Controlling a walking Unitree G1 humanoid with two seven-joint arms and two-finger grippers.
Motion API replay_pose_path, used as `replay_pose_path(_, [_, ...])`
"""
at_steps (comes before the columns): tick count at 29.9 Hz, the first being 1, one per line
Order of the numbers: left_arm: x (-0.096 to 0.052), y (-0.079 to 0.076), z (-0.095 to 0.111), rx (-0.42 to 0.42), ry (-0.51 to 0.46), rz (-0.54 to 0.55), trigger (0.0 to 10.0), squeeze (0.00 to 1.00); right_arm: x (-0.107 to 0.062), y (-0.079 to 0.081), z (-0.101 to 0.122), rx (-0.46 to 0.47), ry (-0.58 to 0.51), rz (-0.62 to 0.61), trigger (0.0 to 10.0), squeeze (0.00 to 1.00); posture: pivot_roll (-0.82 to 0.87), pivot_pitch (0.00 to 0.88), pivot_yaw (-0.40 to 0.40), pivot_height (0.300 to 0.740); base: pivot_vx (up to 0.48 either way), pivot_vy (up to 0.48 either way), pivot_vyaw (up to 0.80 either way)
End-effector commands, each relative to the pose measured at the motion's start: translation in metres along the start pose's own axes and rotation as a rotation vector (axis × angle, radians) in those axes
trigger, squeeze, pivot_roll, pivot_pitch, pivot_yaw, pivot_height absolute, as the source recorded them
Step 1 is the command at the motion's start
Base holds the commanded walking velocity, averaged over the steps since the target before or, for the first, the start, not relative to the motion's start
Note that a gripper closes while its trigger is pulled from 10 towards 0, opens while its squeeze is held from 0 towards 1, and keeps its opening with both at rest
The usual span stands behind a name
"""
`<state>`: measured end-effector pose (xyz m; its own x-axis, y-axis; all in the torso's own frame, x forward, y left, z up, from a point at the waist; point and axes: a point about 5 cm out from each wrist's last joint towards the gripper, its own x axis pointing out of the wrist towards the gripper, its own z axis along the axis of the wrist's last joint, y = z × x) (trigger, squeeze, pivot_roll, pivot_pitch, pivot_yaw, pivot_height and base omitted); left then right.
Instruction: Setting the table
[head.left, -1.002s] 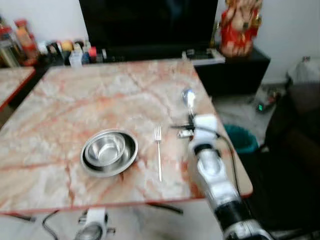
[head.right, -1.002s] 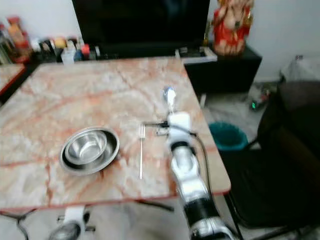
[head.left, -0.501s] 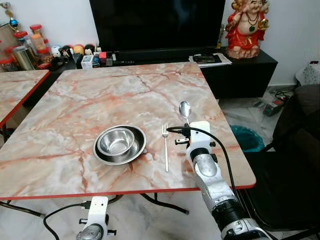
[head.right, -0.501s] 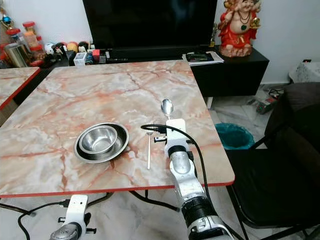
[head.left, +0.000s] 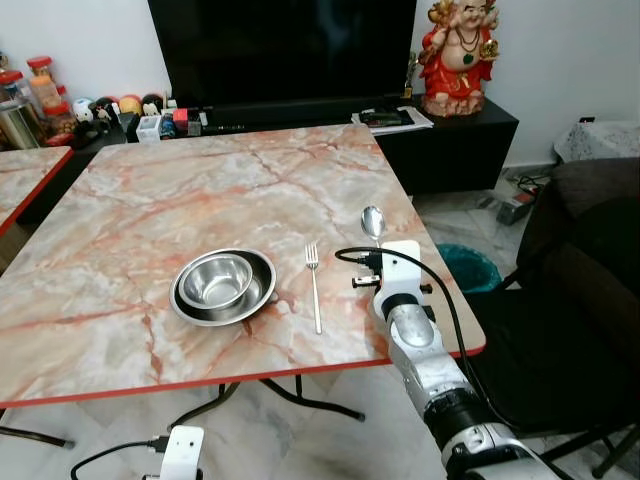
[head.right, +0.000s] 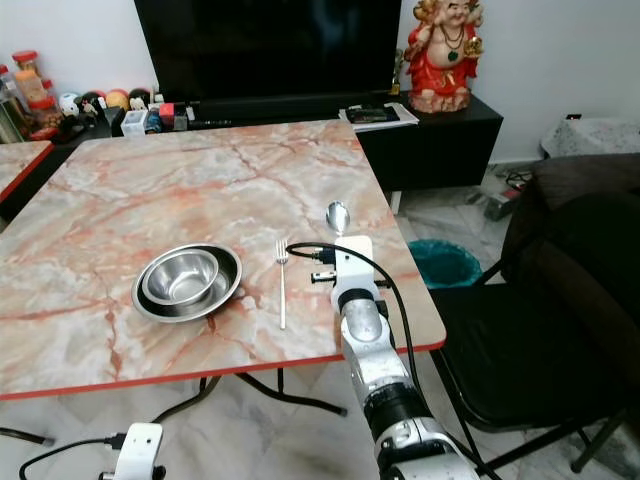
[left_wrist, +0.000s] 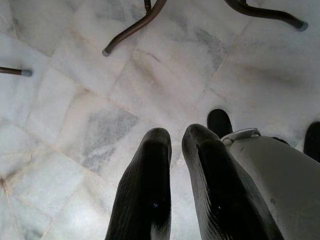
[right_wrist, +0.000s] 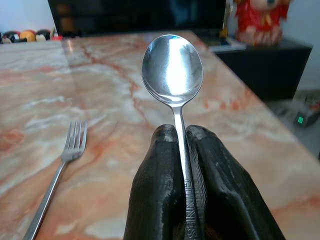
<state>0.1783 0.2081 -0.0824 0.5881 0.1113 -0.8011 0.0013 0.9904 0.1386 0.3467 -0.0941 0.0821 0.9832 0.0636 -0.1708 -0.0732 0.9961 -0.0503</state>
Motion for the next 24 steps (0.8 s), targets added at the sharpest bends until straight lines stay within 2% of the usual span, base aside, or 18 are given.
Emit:
replay_pose_path(1, [0.0, 0.006, -0.001, 0.008, 0.013, 0.01, 10.0, 0.0, 0.005, 0.004, 0.009, 0.031, -0.011, 0.01, 10.0, 0.0, -0.03, 0.0, 0.053, 0.74, 0.0, 0.0, 0.0])
replay_pose_path(11, [0.001, 0.009, 0.006, 0.004, -0.007, 0.016, 10.0, 0.0, 0.013, 0.016, 0.009, 0.072, 0.089, 0.093, 10.0, 0.0, -0.02, 0.0, 0.048, 0.74, 0.0, 0.0, 0.0])
replay_pose_path(16, [0.001, 0.009, 0.005, 0.005, -0.003, 0.014, 10.0, 0.0, 0.017, 0.022, 0.011, 0.064, 0.147, 0.102, 10.0, 0.0, -0.01, 0.0, 0.043, 0.74, 0.0, 0.0, 0.0])
replay_pose_path(24, [0.0, 0.008, 0.001, -0.01, 0.005, 0.022, 10.0, 0.0, 0.023, 0.033, 0.029, 0.045, 0.13, 0.139, 10.0, 0.0, 0.0, 0.0, 0.025, 0.74, 0.0, 0.0, 0.0])
